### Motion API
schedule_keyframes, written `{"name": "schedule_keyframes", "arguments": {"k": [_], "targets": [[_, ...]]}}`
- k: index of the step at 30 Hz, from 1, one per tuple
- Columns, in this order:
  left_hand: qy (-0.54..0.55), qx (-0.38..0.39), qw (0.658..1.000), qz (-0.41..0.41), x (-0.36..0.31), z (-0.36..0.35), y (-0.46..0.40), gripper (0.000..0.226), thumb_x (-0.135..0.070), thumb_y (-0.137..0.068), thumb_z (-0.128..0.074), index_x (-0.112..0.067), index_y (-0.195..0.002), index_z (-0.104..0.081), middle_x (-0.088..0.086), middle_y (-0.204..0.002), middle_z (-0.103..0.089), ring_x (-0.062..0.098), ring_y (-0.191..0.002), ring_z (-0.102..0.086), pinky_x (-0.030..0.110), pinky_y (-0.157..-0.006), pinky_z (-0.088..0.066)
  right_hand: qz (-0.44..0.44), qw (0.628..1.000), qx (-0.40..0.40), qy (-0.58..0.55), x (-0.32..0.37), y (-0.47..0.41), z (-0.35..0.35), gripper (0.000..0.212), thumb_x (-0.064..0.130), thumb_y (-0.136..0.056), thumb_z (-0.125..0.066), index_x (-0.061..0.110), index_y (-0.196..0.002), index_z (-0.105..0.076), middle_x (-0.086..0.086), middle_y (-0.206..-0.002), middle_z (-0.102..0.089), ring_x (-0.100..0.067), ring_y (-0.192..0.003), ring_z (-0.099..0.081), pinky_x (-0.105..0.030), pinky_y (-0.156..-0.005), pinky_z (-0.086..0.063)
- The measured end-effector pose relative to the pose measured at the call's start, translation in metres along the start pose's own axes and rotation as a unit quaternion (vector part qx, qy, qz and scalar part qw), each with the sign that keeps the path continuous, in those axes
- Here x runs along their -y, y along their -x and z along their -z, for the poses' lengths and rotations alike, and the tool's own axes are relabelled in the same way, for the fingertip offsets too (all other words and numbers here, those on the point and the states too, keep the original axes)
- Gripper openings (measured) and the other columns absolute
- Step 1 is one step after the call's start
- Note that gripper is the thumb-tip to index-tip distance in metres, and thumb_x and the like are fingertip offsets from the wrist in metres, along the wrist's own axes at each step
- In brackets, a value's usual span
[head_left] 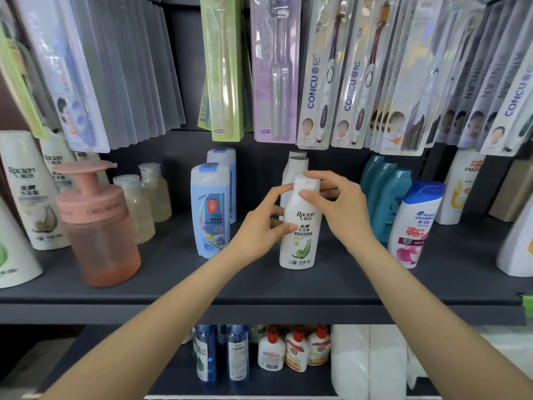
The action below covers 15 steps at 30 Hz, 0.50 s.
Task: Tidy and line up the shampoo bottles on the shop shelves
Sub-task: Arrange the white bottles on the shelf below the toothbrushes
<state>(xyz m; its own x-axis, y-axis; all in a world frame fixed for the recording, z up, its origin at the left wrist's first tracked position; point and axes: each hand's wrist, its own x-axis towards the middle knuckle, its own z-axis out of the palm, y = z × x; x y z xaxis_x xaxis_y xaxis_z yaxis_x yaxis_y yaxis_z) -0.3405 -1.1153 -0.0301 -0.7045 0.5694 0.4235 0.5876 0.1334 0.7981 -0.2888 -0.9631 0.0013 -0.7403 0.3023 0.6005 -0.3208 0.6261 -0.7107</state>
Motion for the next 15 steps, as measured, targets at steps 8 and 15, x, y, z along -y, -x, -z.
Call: {"name": "schedule_keyframes", "arguments": {"k": [8, 15], "targets": [[0.004, 0.006, 1.0, 0.003, 0.001, -0.001, -0.006, 0.062, -0.012, -0.087, -0.063, -0.048, -0.126, -0.032, 0.007, -0.106, -0.063, 0.013, -0.094, -0.067, 0.036, -0.082, -0.057, -0.005, 1.0, 0.008, -0.012, -0.002, -0.003, 0.003, 0.031, 0.025, -0.082, -0.068, 0.03, -0.112, -0.066, 0.001, -0.105, -0.066, -0.009, -0.092, -0.061, -0.023, -0.079, -0.05], [-0.02, -0.108, 0.994, 0.021, -0.008, 0.019, -0.035, 0.035, -0.004, -0.092, -0.045, -0.024, -0.12, -0.053, -0.001, -0.113, -0.062, 0.011, -0.101, -0.059, 0.031, -0.094, -0.048, -0.001, 0.999, 0.04, -0.019, -0.002, -0.001, 0.011, 0.036, 0.021, -0.083, -0.067, 0.032, -0.117, -0.062, 0.004, -0.111, -0.061, -0.002, -0.091, -0.056, -0.012, -0.076, -0.044]]}}
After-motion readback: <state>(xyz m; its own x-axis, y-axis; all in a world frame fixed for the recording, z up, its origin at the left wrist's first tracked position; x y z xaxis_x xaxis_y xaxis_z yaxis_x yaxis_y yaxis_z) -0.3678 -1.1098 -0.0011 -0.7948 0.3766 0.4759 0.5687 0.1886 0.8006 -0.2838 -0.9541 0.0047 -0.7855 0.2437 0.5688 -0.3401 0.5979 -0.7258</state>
